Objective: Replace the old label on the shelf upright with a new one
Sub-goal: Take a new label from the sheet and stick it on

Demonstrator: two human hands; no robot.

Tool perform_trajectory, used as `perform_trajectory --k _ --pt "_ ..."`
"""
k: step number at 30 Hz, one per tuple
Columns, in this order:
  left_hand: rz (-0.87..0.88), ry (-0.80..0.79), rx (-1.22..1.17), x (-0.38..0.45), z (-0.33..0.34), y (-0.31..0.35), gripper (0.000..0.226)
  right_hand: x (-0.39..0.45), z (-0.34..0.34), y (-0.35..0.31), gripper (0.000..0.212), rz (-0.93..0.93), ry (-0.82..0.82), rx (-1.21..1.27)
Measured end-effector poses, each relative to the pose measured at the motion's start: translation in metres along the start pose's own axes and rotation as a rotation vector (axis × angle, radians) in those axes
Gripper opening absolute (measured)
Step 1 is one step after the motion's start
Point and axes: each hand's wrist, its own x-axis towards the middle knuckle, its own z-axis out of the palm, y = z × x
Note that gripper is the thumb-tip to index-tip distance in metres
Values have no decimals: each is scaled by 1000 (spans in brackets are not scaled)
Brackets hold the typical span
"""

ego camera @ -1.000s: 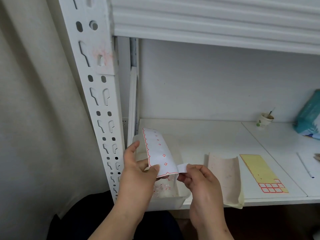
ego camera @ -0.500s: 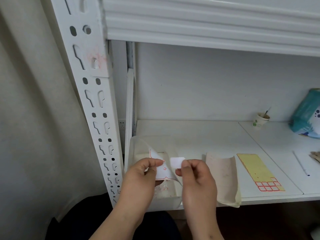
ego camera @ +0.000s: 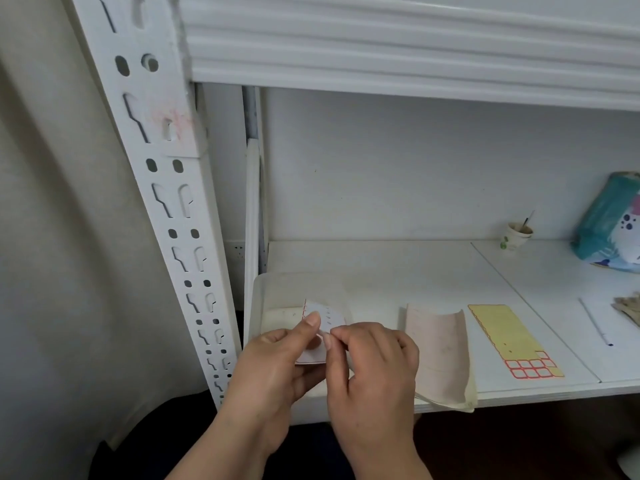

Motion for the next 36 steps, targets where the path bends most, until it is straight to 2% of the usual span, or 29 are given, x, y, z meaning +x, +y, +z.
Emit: perform_trajectory --k 2,6,10,13,15,18,20,22,24,31,36 --pt "-12 -5 -17 2 -1 0 47 -1 1 0 16 -20 -2 4" --pt "6 63 -34 8 0 1 14 -3 4 7 10 -29 -70 51" --pt "2 104 5 12 -2 -1 12 -4 1 10 20 56 -168 216" --pt "2 106 -39 15 -2 -1 14 -5 2 15 23 334 -91 322" --pt "4 99 -67 16 -1 0 15 -2 2 22 27 649 -39 322" --pt "22 87 -90 18 1 2 15 5 -2 32 47 1212 -253 599" --pt "31 87 -104 20 2 4 13 6 -5 35 44 1393 -346 840" --pt "35 88 -98 23 4 4 13 5 -6 38 38 1421 -360 954" --pt "39 86 -80 24 5 4 13 8 -5 41 42 1383 -308 934" --pt "63 150 49 28 1 1 16 34 0 78 39 1149 -222 439" --pt "66 135 169 29 1 1 14 48 11 107 41 992 -254 102"
